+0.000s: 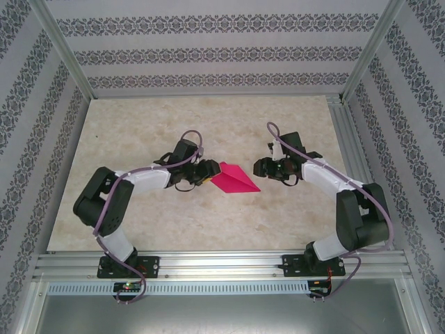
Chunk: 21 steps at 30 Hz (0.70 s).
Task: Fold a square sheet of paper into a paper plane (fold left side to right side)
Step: Turn over the paper at the center of the table.
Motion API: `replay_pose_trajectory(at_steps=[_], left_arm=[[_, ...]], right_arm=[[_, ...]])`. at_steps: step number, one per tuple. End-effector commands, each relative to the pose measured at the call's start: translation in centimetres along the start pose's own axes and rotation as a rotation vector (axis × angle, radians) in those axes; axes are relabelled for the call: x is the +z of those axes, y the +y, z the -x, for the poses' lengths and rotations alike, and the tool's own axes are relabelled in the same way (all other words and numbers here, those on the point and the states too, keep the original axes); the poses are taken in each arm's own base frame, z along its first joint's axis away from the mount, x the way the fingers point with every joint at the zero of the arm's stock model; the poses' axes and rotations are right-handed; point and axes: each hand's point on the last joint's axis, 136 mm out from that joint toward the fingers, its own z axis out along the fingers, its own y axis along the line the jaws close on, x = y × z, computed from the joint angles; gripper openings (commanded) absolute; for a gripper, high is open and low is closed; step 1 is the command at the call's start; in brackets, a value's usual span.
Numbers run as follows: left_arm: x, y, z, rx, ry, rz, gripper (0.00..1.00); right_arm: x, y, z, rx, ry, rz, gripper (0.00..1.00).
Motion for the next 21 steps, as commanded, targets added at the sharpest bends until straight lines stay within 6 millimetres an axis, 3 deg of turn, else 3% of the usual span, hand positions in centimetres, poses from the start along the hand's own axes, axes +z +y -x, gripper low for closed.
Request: replay_pose_trajectory(at_steps=[1,7,15,21], left_arm=[[1.2,-2.8,1.2,-0.016,-0.027,-0.1,0.52],[2.8,-3.1,1.4,-0.012,-0.014,-0.108,0.48],[4.5,-3.9,1.6,0.018,0.002,-0.125,0.34],[4.6,-4.9,2.3,0.124,-0.018,-0.139,0.16]], right_arm=[[-1.5,0.8,0.5,0.008,-0.061,0.045,0.56],[-2.2,0.9,-0.7,0.02,-0.059,0.065,0.57],[-2.2,0.3,-1.8,0.037,-0.055,0.066,0.57],[-4.6,0.6,-0.2,0.108,-0.202,0.184,0.69]])
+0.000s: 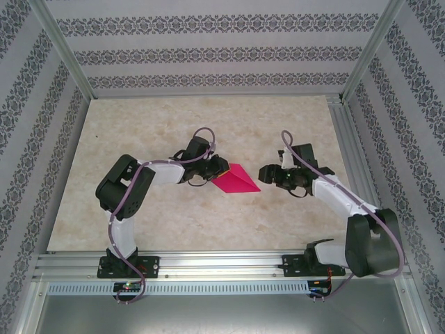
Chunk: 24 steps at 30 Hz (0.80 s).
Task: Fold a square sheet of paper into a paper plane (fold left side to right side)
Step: Turn over the paper at the center of the table.
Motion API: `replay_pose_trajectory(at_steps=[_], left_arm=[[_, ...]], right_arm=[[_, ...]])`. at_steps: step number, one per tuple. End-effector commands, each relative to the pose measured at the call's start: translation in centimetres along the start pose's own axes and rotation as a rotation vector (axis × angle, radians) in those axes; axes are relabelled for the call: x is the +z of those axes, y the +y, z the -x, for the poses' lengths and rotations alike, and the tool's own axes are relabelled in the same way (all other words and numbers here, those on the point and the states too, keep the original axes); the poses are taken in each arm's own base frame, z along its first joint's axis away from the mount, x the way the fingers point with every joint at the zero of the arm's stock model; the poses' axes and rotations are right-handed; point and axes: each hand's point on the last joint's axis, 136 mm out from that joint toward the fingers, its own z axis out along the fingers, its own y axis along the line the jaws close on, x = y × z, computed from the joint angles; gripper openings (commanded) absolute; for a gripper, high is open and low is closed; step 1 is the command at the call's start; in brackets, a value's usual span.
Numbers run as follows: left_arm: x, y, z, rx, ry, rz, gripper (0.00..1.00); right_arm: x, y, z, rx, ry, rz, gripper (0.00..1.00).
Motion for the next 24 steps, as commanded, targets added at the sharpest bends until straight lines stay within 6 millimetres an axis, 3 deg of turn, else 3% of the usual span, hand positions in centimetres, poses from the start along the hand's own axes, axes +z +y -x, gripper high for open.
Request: replay_pose_trajectory(at_steps=[1,8,14,18,24], left_arm=[[0.1,-2.6,0.7,0.121,-0.021,-0.063,0.13],[-2.3,-5.9,0.8,0.243,-0.042,-0.129,0.05],[-7.4,-11.3,0.3,0.417,-0.08,-0.214,0.05],[-11.7,-15.6,-0.4,0.556,-0.11,-0.287,0.05],[-17.4,-21.5,-2.1,0.73,-0.141,-0.448,0.04]], right_arm=[[-2.2,1.7,2.3,0.012,-0.135,0.121,0.72],[-5.2,3.3,3.9,-0.012,-0.215,0.241,0.97],[-7.7,6.8,4.9,-0.109,-0.28,0.397,0.98],[-9.4,9.8,4.3,-0.196,-0.26,0.546,0.98],[-9.7,13.8,3.0,-0.293,-0.187,0.713,0.98]])
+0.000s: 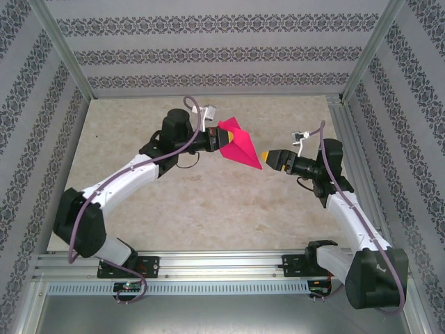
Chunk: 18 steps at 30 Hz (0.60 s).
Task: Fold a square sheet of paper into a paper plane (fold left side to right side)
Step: Turn over the paper at the center of the table.
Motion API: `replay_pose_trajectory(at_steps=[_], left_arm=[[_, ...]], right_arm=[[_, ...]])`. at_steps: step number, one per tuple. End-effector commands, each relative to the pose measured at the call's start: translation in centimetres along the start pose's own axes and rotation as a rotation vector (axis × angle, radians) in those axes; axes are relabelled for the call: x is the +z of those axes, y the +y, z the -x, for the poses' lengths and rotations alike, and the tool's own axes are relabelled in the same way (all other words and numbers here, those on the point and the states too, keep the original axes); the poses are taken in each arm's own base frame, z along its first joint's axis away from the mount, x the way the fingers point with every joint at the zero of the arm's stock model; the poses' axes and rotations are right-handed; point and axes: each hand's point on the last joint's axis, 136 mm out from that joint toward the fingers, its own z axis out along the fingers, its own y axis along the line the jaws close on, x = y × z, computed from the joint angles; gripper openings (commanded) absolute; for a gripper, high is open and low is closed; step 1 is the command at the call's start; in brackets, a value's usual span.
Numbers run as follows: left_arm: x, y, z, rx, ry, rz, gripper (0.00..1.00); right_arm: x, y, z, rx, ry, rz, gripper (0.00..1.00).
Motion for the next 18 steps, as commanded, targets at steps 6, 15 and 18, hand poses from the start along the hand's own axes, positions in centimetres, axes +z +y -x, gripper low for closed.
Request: replay_pose_trajectory(at_steps=[6,15,18], left_arm=[[-2.6,-6.0,0.4,0.205,0.045,-0.161,0.03],[-3.9,-8.2,-0.2,0.261,0.073,-0.26,0.01],[-4.0,-7.8,-0.3,0.259,0.074,-0.252,0.0]], right_arm=[[1.4,8.3,-1.2,-0.204,0.11,0.288,0.98],[1.4,11.4,-1.5,-0.257,0.173,0.384,0.84],[1.4,11.8,-1.8,-0.271,0.191,0.39,0.73]])
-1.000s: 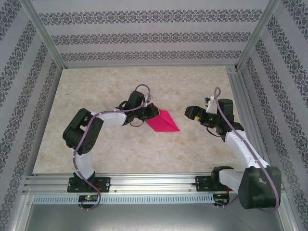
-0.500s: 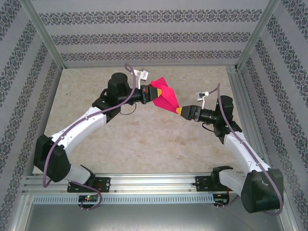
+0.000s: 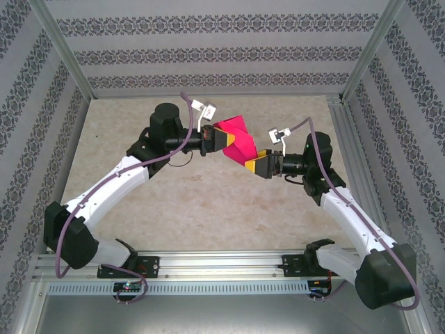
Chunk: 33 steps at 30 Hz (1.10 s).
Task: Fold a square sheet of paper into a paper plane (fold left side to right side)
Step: Turn over the paper at the center of the table.
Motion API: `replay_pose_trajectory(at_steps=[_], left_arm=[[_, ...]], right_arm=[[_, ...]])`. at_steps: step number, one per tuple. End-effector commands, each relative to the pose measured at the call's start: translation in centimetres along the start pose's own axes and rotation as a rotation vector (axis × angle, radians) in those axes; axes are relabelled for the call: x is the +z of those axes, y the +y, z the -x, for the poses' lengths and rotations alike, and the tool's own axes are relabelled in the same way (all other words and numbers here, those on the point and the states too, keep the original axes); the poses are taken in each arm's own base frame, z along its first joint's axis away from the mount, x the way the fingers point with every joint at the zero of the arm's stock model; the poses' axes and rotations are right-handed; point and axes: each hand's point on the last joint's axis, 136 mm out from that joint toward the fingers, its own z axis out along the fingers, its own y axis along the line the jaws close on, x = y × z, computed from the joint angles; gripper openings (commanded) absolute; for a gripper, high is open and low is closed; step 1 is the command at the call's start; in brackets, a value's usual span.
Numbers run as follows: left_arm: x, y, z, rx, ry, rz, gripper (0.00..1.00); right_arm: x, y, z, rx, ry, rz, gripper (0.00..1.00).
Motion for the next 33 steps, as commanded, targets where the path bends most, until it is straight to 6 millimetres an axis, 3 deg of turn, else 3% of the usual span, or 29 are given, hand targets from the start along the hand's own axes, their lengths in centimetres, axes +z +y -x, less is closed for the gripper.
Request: replay_pose_trajectory(at_steps=[1,14,19,21,23,25,29,33], left_arm=[[-0.9,-1.4,0.3,0.058,-0.002,-0.037,0.0],[-1.5,0.4,-0.2,0.014,-0.003,-0.016,0.01],[-1.9,1.3,-0.4,0.003,-0.006,0.015,0.17],[-2.4,2.3,-0.5,-0.004,-0.015,0.066,0.32],[-3.9,4.3,-0.6,-0.005,-0.039,0.182,0.43],[-5.9,6.4,-0.5,-0.026,-0.088,0.297,0.53],[-10.5,10.0,-0.6,-0.116,-0.216,0.528,0.63],[-16.9,13.9,-2.7,-0.239,-0.291,0.946,0.68]], right_arm=[[0.1,1.6,0.4,-0.068,0.027,0.045,0.69],[0.2,-0.1,-0.1,-0.039,0.03,-0.022,0.3],[0.0,-1.7,-0.6,-0.021,0.049,-0.11,0.14],[-0.2,-2.5,-0.6,-0.021,0.046,-0.163,0.08],[-0.7,-4.0,-1.0,-0.008,0.051,-0.256,0.0],[-1.2,-5.3,-1.2,0.002,0.056,-0.342,0.0],[-2.5,-8.0,-2.5,-0.019,0.148,-0.617,0.0],[-4.3,-10.6,-3.7,-0.147,0.306,-1.039,0.0]])
